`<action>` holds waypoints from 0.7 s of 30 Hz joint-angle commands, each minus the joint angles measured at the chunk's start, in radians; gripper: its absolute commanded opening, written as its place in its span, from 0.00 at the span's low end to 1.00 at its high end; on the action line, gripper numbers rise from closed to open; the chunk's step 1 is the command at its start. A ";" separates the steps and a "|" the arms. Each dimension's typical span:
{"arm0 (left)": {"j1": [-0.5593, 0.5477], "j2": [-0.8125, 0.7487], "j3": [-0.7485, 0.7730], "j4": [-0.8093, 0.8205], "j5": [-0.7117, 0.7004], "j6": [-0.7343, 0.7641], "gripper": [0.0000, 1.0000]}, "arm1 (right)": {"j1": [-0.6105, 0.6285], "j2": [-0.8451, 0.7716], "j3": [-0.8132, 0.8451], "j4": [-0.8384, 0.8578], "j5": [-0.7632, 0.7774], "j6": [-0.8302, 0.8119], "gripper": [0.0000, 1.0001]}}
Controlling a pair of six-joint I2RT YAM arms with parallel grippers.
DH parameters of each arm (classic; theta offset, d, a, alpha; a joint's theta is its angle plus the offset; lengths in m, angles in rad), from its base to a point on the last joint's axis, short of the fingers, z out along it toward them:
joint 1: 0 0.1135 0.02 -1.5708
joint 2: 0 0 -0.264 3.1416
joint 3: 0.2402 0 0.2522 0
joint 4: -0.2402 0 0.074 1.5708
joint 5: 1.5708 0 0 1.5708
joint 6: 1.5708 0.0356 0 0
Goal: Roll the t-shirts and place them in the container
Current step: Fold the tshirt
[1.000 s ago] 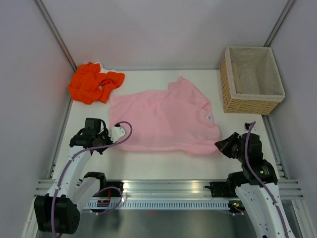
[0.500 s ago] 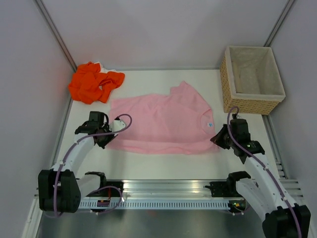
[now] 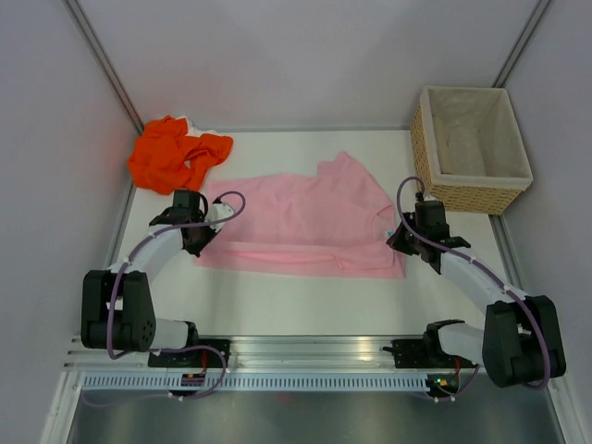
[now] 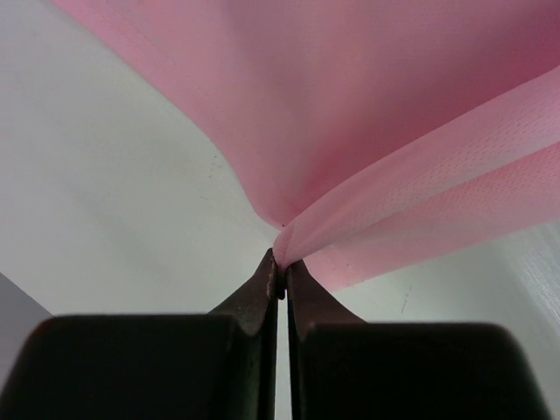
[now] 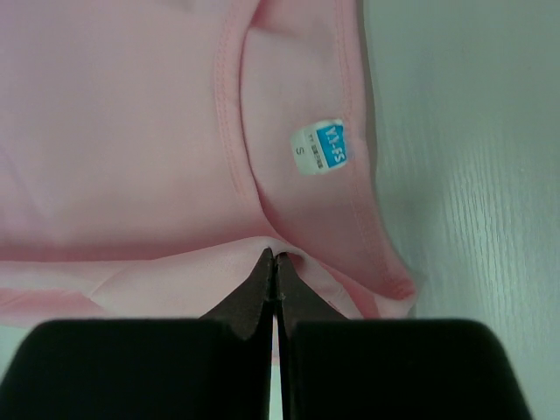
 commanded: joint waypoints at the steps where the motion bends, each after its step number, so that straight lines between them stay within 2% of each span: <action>1: 0.006 0.025 0.051 0.035 -0.045 -0.046 0.02 | -0.008 0.022 0.068 0.109 0.024 -0.039 0.00; 9: 0.006 0.094 0.077 0.064 -0.055 -0.067 0.08 | -0.010 0.143 0.100 0.163 -0.010 -0.051 0.00; 13: 0.006 0.138 0.092 0.097 -0.081 -0.098 0.16 | -0.008 0.183 0.106 0.181 -0.001 -0.053 0.00; 15: 0.008 0.152 0.106 0.128 -0.112 -0.121 0.28 | -0.010 0.197 0.109 0.184 0.011 -0.056 0.01; 17: 0.012 0.166 0.117 0.154 -0.137 -0.135 0.35 | -0.010 0.205 0.115 0.186 0.012 -0.062 0.01; 20: 0.032 0.177 0.146 0.194 -0.161 -0.170 0.47 | -0.010 0.228 0.129 0.211 0.018 -0.074 0.06; 21: 0.043 0.178 0.155 0.197 -0.161 -0.188 0.47 | -0.010 0.232 0.135 0.206 0.024 -0.080 0.12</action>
